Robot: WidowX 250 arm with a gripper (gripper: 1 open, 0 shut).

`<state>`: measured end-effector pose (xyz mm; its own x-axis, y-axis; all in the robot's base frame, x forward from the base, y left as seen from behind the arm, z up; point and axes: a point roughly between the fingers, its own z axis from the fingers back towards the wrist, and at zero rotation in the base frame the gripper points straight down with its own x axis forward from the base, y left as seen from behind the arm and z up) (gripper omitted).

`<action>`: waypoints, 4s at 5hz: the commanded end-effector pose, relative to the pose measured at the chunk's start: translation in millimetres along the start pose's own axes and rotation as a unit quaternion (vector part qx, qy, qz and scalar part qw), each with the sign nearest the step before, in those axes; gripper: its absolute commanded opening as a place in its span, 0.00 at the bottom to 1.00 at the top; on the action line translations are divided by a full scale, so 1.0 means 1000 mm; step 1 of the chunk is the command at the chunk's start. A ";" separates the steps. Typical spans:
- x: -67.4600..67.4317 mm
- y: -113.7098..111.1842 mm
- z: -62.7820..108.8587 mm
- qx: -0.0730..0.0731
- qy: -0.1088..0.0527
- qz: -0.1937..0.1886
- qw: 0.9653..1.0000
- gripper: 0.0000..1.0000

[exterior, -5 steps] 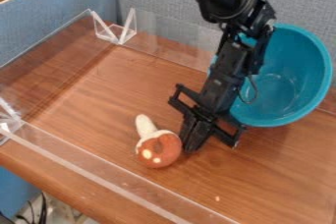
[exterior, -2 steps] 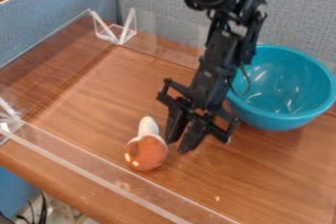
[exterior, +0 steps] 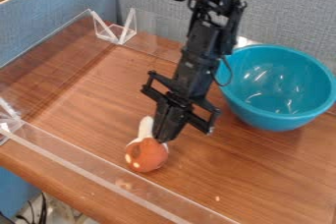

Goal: Put the mushroom in the blue bowl

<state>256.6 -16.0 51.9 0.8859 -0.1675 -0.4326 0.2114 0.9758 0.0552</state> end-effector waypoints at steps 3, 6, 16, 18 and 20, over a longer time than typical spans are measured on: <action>-0.001 -0.012 0.014 0.004 -0.038 -0.021 0.999 1.00; -0.007 -0.009 0.002 0.029 -0.040 -0.094 0.994 0.00; 0.008 -0.020 0.116 0.107 -0.142 -0.353 0.918 0.00; 0.049 -0.049 0.123 0.129 -0.142 -0.426 0.884 0.00; 0.056 -0.041 0.120 0.137 -0.149 -0.454 0.868 0.00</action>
<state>343.6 -87.0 110.3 0.3430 -0.9179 -0.1994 0.9358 0.3522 -0.0115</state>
